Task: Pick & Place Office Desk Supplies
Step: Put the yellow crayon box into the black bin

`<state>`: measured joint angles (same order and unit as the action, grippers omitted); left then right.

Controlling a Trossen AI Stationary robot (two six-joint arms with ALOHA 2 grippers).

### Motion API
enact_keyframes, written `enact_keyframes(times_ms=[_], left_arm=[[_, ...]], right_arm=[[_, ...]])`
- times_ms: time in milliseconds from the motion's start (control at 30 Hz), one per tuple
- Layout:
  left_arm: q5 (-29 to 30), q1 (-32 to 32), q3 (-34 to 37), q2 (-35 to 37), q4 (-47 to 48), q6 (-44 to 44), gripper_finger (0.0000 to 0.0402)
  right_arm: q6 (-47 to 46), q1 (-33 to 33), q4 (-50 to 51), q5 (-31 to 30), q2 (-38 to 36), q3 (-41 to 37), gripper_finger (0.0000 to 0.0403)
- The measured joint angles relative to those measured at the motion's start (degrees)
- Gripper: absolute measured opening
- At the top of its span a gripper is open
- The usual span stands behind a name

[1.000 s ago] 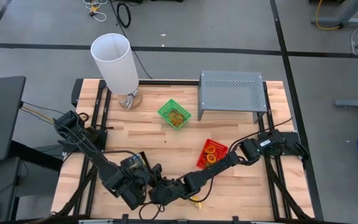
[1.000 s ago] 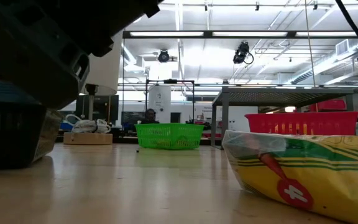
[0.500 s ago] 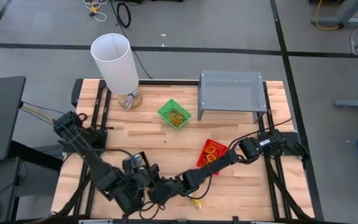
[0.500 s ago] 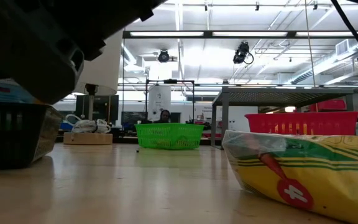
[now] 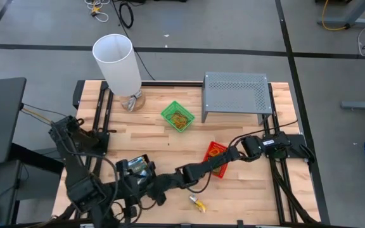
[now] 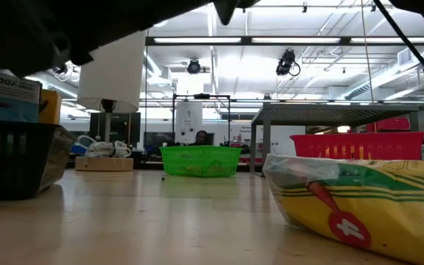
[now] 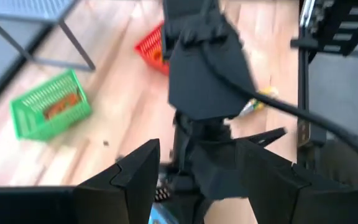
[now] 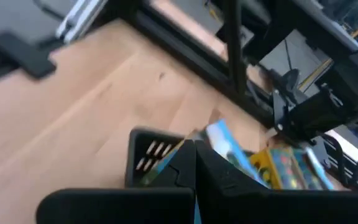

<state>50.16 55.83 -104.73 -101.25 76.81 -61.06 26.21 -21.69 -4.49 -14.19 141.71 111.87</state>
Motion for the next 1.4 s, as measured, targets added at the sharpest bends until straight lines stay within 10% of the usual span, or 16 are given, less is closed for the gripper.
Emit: enact_keyframes(times_ms=[467,1400], left_arm=[[3.84,1.97,-0.48,0.0,0.16,-0.81,0.0215],[4.06,1.97,-0.48,0.0,-0.01,-0.59,0.0215]], right_arm=[[0.14,-0.59,6.8,5.32,-0.04,0.0,0.0],[0.91,0.37,2.77,-8.97,3.78,0.0,0.0]])
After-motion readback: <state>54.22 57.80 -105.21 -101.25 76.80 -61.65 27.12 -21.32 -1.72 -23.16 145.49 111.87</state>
